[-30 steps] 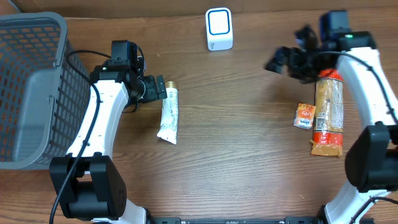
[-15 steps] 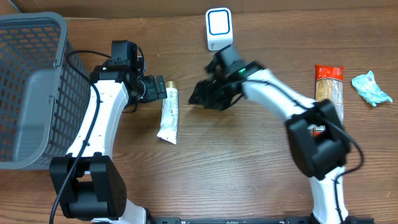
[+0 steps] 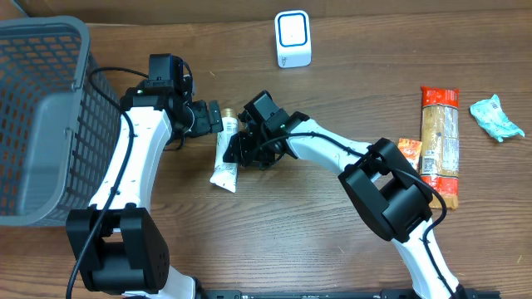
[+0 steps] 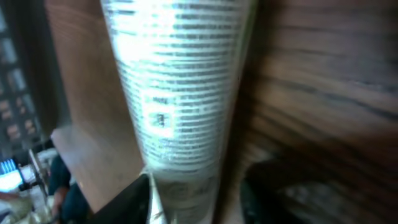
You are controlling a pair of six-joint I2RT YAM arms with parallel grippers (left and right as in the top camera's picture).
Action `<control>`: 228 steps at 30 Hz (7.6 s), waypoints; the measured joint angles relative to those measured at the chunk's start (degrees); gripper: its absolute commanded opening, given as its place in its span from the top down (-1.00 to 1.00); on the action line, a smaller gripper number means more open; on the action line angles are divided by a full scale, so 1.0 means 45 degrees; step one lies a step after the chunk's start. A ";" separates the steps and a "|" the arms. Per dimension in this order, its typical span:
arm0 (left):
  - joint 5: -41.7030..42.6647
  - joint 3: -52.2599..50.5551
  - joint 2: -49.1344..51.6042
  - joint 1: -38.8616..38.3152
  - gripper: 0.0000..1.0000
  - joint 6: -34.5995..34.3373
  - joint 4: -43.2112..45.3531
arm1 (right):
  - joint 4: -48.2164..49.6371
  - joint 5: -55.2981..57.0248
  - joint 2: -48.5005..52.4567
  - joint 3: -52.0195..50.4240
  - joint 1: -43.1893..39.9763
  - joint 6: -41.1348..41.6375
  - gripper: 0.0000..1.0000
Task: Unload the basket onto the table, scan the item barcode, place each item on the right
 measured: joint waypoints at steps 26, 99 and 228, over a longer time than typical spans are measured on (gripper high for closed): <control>0.0000 0.0000 0.0000 0.0000 -0.99 0.0000 0.0000 | -0.8417 0.8646 -0.2346 0.0311 -0.0155 -0.4342 0.03; 0.0000 0.0000 0.0000 0.0000 -1.00 0.0000 0.0000 | -0.9107 1.2541 -0.0850 0.1360 0.0515 -0.6339 0.93; 0.0000 0.0000 0.0000 0.0000 -0.99 0.0000 0.0000 | -0.8884 1.4032 -0.2851 -0.2710 -0.0612 -0.4648 -0.54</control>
